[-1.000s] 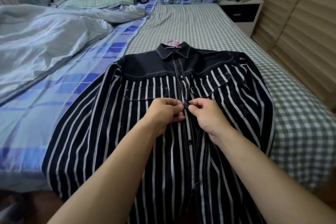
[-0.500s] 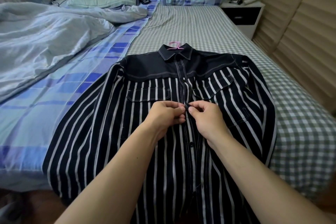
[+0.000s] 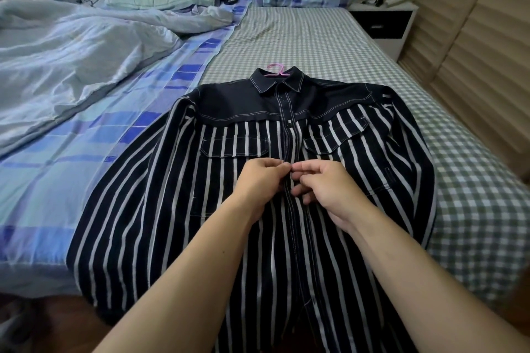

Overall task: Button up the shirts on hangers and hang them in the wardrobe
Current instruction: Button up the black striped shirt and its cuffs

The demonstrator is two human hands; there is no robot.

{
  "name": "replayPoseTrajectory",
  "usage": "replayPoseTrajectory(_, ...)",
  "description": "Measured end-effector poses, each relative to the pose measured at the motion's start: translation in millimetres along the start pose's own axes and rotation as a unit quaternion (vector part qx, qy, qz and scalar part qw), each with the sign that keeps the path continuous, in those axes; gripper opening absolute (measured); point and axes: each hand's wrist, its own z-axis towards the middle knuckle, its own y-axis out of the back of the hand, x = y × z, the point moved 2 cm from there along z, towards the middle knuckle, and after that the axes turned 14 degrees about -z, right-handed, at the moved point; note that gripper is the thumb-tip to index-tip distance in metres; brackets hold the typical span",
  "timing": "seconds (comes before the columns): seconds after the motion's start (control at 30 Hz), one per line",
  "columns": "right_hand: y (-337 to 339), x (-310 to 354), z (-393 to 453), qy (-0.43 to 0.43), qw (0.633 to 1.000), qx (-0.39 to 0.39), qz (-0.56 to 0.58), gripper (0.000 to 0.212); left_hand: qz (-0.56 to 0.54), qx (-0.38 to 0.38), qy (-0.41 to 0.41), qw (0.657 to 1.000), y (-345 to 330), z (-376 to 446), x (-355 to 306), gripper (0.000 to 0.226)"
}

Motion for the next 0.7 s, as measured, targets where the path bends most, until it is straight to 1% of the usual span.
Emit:
replayPoseTrajectory(0.07,-0.2,0.6,-0.9,0.001,1.0,-0.003,0.0,0.034,0.021,-0.032,-0.019,0.999,-1.7,0.3,2.1,0.02)
replayPoseTrajectory(0.13,-5.0,0.9,-3.3,0.01,0.999,-0.013,-0.035,0.036,0.087,-0.094,-0.067,0.989,-6.9,-2.9,3.6,0.018)
replayPoseTrajectory(0.17,-8.9,0.5,-4.3,0.021,0.997,-0.023,-0.073,0.037,0.125,-0.127,-0.094,0.979,-10.0,-6.3,3.8,0.016)
replayPoseTrajectory(0.23,-15.1,1.2,-6.5,0.053,0.984,-0.046,-0.166,0.039,0.139,-0.153,-0.125,0.97,-13.2,-8.6,7.3,0.009)
replayPoseTrajectory(0.3,-13.4,4.4,-6.9,0.063,0.976,-0.058,-0.201,0.037,0.101,-0.147,-0.12,0.977,-10.5,-5.2,8.9,0.002)
replayPoseTrajectory(0.37,-7.1,5.5,-3.8,0.05,0.98,-0.055,-0.183,0.033,0.083,-0.126,-0.105,0.983,-5.1,-1.8,8.0,0.006)
replayPoseTrajectory(0.43,-3.7,4.5,0.0,0.04,0.981,-0.054,-0.182,0.03,0.109,-0.106,-0.097,0.984,-3.0,-0.6,5.9,0.01)
replayPoseTrajectory(0.5,-6.2,4.5,3.5,0.049,0.974,-0.067,-0.21,0.03,0.124,-0.095,-0.088,0.984,-4.5,-1.4,5.6,0.017)
replayPoseTrajectory(0.63,-11.1,4.0,10.8,0.067,0.949,-0.098,-0.291,0.029,0.152,-0.102,-0.099,0.978,-8.4,-0.8,6.4,0.03)
replayPoseTrajectory(0.7,-9.1,4.1,12.0,0.067,0.942,-0.109,-0.311,0.029,0.171,-0.107,-0.115,0.973,-10.7,-2.6,5.6,0.035)
